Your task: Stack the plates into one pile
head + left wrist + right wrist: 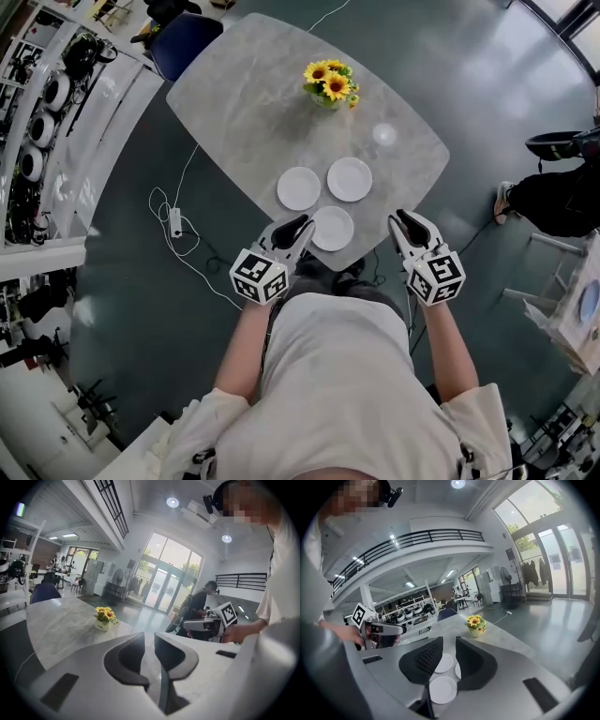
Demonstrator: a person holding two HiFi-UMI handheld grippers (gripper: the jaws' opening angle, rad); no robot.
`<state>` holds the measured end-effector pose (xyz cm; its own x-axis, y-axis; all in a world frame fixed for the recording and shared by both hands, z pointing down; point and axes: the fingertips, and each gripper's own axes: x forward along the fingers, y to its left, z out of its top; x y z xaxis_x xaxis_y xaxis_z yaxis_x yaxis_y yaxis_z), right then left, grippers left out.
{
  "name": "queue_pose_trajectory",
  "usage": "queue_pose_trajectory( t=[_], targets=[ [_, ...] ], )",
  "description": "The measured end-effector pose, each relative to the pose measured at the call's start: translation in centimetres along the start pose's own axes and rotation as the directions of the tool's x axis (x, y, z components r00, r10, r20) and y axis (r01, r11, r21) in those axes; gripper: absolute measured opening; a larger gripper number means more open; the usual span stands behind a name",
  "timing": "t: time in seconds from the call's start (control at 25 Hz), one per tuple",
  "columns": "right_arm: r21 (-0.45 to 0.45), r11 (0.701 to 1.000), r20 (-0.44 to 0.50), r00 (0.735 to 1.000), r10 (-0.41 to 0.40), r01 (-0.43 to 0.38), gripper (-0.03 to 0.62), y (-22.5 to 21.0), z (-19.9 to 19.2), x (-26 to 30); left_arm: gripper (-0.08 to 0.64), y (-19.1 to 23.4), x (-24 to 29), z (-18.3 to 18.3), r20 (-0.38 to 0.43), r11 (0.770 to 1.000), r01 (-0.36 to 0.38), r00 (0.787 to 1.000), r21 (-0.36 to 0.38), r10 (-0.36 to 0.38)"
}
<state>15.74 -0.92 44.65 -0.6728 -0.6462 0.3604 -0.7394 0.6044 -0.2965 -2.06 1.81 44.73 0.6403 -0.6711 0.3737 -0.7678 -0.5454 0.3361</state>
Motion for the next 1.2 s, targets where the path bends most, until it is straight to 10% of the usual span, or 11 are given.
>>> queue_pose_trajectory(
  t=[0.56,1.2],
  targets=[
    [0.109,0.983,-0.026,0.989,-0.149,0.151,0.104,-2.4,-0.6,5.3,0.071,6.7,6.4,-0.6,-0.177,0.987,0.16,0.973,0.035,-0.151],
    [0.241,0.929,-0.127,0.958,-0.256,0.28,0.105,-7.5,-8.8,12.1,0.089,12.9,16.4,-7.7,-0.441,0.947,0.319,0.856,0.041,-0.27]
  ],
)
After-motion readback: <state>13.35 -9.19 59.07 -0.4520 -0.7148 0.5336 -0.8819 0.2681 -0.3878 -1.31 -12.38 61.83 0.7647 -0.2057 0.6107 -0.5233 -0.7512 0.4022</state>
